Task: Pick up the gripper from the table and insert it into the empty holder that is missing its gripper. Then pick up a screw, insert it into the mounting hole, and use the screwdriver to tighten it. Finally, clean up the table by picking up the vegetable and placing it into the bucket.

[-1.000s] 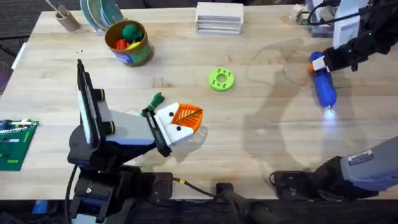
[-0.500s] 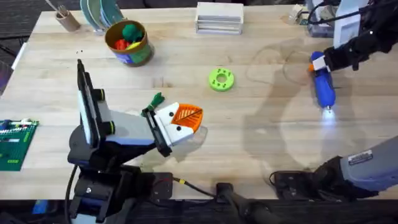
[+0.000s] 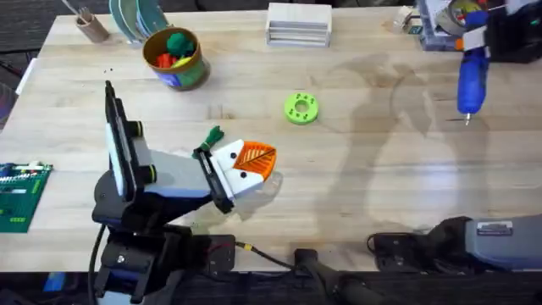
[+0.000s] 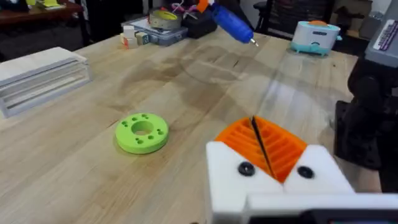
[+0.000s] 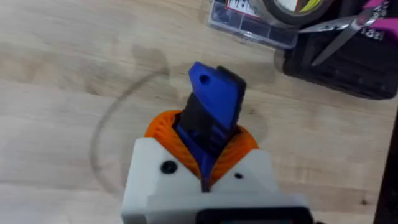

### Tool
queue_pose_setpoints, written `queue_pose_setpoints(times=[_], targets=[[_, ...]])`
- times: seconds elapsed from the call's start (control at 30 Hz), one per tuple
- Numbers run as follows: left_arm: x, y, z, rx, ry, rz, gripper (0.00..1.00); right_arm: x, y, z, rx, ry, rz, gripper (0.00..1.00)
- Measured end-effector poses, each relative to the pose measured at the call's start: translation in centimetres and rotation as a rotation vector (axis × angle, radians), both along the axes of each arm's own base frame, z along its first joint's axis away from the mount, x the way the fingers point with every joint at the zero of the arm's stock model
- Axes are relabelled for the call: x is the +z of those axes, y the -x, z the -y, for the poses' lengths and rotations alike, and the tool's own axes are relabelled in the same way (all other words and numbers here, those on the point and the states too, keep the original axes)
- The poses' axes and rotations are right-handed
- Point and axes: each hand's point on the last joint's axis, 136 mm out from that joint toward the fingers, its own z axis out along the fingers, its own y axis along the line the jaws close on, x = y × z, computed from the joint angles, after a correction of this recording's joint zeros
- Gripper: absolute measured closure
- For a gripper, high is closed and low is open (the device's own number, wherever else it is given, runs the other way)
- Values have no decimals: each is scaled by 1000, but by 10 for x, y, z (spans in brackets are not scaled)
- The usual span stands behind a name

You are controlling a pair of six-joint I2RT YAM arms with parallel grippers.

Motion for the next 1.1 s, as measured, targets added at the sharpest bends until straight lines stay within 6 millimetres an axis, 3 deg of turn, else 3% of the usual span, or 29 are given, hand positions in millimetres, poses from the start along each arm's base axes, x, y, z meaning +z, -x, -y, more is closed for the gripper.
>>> queue_pose_setpoints(times=[0.23, 0.5, 0.6, 0.83, 0.97, 1.1], targets=[[0, 0, 0, 0, 0, 0, 992, 46, 19, -10, 5, 18, 85, 971], [0, 0, 0, 0, 0, 0, 992, 117, 42, -24, -29, 6, 287, 971], [0, 0, 0, 0, 0, 0, 992, 135, 51, -32, -42, -24, 343, 971], [0, 0, 0, 0, 0, 1, 992, 156, 80, -45, -67, -55, 426, 971], [0, 0, 0, 0, 0, 0, 992, 156, 102, -58, -64, -81, 486, 971], [0, 0, 0, 0, 0, 0, 992, 157, 109, -73, -44, -154, 600, 971]])
